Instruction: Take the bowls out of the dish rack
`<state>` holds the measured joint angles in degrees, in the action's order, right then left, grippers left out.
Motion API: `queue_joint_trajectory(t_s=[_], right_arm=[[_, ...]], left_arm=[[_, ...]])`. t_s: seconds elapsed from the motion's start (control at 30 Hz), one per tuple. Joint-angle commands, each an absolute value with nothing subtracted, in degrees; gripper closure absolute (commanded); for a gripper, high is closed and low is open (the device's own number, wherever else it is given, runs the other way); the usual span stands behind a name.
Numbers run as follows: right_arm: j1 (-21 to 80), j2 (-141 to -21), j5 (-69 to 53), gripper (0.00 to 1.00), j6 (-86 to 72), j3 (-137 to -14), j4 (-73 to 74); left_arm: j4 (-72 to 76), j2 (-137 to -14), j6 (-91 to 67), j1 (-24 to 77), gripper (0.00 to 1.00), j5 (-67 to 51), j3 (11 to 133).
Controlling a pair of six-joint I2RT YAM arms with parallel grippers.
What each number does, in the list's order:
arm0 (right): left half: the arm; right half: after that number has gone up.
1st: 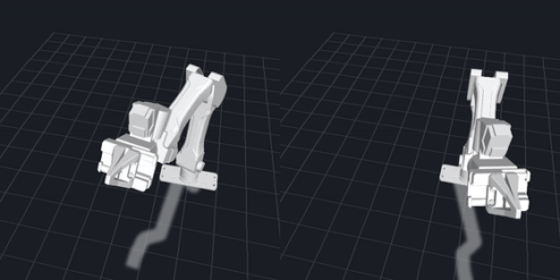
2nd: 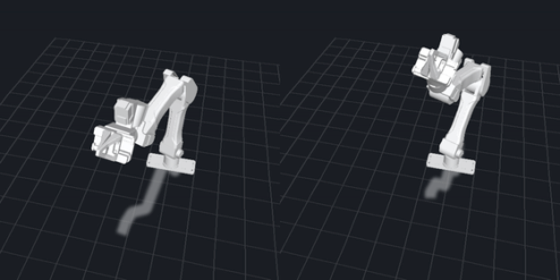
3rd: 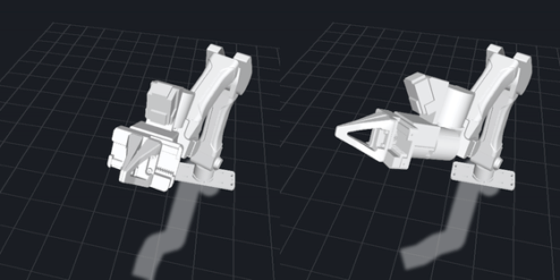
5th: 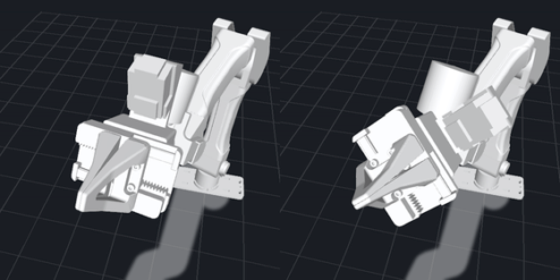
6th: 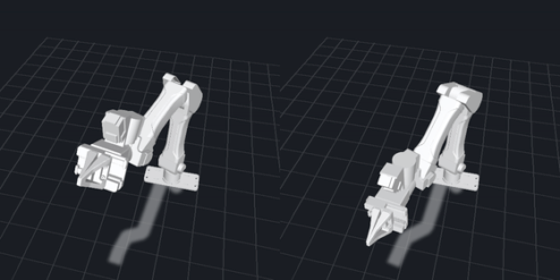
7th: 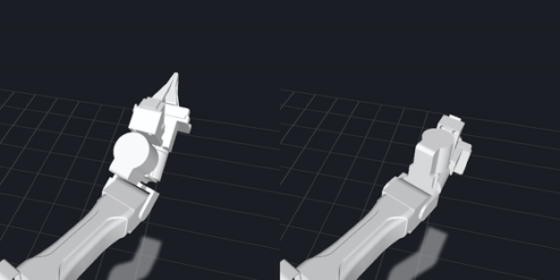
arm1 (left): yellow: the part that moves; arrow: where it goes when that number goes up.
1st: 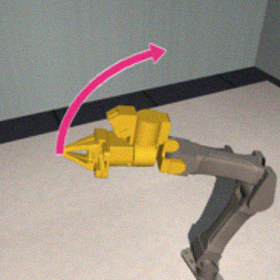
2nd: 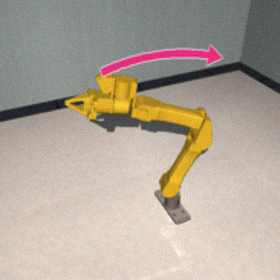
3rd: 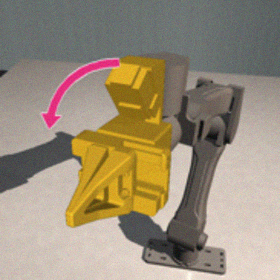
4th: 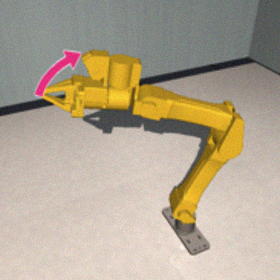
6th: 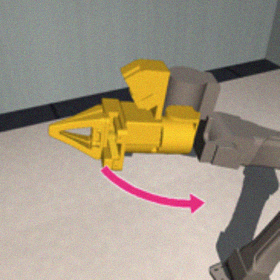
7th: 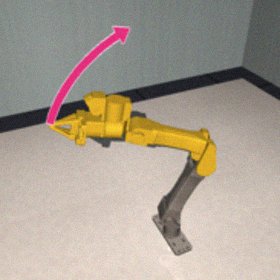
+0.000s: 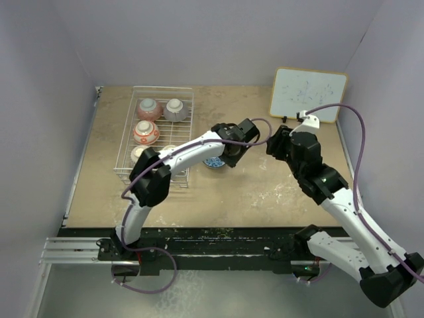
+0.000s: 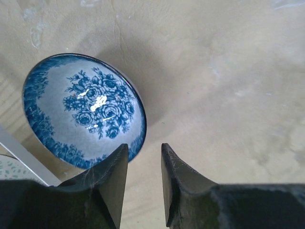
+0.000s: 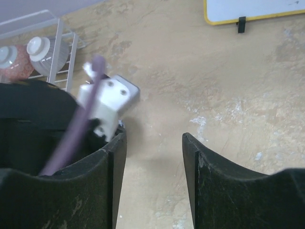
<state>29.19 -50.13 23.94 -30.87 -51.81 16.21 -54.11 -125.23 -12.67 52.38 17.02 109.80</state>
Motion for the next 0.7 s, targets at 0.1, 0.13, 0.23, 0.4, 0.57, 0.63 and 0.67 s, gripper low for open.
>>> queue_joint_trajectory(t_s=[0.1, 0.13, 0.23, 0.4, 0.57, 0.63, 0.67], right_arm=[[29.2, -52.1, 15.7, 0.46, -32.7, -54.9, 12.7], [29.3, -52.6, 15.2, 0.45, -32.8, -55.0, 12.2], [29.3, -55.7, 13.5, 0.43, -32.9, -56.2, 12.4], [29.3, -62.6, 11.4, 0.39, -31.5, -57.1, 7.7], [29.5, -71.5, 6.5, 0.35, -32.6, -58.8, 1.2], [29.9, -75.5, 5.6, 0.32, -32.8, -59.8, -0.6], [30.1, -77.6, 5.5, 0.31, -32.5, -60.8, -0.8]], left_arm=[[-45.9, -108.0, -16.3, 45.5, 0.59, 3.8, 104.9], [-43.9, -105.7, -17.1, 44.1, 0.59, 2.2, 102.4], [-38.2, -97.9, -19.5, 39.1, 0.59, -2.8, 95.2], [-34.5, -85.4, -22.4, 33.7, 0.52, -3.1, 87.6], [-33.8, -76.1, -22.4, 27.0, 0.35, -0.9, 79.1], [-33.9, -72.7, -22.6, 24.2, 0.21, -0.8, 75.8], [-34.0, -71.2, -22.5, 23.1, 0.14, -0.8, 74.4]])
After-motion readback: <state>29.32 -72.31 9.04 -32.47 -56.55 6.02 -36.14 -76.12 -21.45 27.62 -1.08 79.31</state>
